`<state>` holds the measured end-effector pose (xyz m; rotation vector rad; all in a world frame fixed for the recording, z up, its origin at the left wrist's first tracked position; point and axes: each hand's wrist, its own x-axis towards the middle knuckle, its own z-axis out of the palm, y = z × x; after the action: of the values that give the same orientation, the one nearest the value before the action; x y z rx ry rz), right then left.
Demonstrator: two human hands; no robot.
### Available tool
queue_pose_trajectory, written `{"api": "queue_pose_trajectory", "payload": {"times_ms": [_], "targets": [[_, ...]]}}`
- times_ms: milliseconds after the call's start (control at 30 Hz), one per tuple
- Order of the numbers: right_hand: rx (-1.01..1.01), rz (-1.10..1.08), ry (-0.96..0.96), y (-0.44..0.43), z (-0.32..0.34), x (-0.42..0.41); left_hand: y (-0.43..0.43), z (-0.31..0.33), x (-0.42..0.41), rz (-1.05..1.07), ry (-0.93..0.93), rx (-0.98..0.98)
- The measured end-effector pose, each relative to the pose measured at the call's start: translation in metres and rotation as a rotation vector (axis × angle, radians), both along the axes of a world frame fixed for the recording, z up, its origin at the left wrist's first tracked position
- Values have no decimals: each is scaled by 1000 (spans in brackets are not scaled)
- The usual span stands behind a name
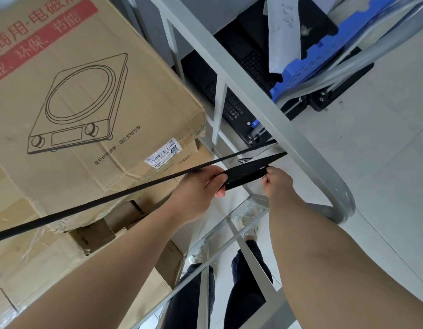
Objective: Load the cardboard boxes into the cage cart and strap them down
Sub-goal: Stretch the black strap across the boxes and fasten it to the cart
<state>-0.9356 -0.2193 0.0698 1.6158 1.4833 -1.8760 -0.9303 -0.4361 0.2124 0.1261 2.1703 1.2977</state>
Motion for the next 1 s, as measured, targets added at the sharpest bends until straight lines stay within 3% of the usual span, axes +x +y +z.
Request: {"api": "queue_pose_trajectory", "payload": {"times_ms": [133, 367, 533, 767, 867, 1000], "targets": [[-19, -12, 69, 12, -8, -11, 3, -11, 0, 3, -8, 16], [-79, 80, 2, 8, -34, -24, 5, -27, -4, -16, -3, 6], [-225, -115, 2, 2, -28, -28, 4, -32, -4, -1, -4, 8], [-421, -492, 258, -11, -1, -19, 1, -21, 2, 37, 16, 21], [-398, -427, 234, -9, 10, -20, -2, -12, 5, 27, 48, -3], [-246, -260, 36, -1, 6, -18, -8, -14, 5, 4, 46, -20]]}}
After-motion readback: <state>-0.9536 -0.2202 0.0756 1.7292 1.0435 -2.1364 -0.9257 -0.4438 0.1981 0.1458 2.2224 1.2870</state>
